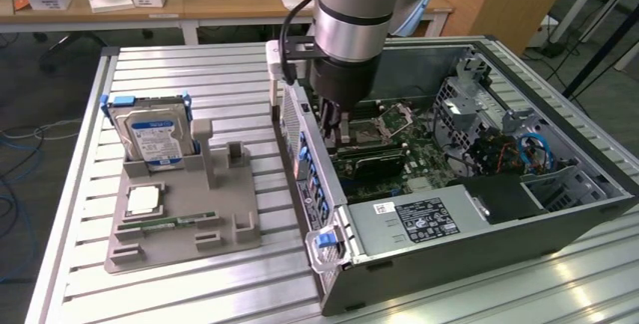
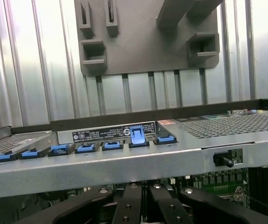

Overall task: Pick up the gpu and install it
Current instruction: 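Press down on the gpu until it lock into place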

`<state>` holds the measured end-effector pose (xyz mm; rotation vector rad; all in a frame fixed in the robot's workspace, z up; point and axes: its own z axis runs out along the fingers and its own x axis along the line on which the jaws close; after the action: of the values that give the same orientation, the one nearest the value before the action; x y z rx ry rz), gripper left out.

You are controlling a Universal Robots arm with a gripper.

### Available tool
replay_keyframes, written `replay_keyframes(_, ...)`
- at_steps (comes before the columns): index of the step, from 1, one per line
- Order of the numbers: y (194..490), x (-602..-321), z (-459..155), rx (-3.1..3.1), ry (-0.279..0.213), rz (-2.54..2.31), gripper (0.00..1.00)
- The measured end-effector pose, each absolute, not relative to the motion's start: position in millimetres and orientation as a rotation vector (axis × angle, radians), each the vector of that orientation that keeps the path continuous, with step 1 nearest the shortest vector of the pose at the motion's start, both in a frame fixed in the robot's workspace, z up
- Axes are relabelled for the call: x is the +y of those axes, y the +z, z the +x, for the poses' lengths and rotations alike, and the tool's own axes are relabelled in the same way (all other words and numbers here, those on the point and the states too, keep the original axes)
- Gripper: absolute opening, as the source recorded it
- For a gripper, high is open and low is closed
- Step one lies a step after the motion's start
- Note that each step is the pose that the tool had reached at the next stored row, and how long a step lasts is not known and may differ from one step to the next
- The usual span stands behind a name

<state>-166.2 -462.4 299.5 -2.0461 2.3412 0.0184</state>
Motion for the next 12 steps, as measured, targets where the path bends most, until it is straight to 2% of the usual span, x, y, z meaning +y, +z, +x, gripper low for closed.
replay_keyframes(12,298.1,-462.4,-168.6,2.337,0.019,-2.042,0.11)
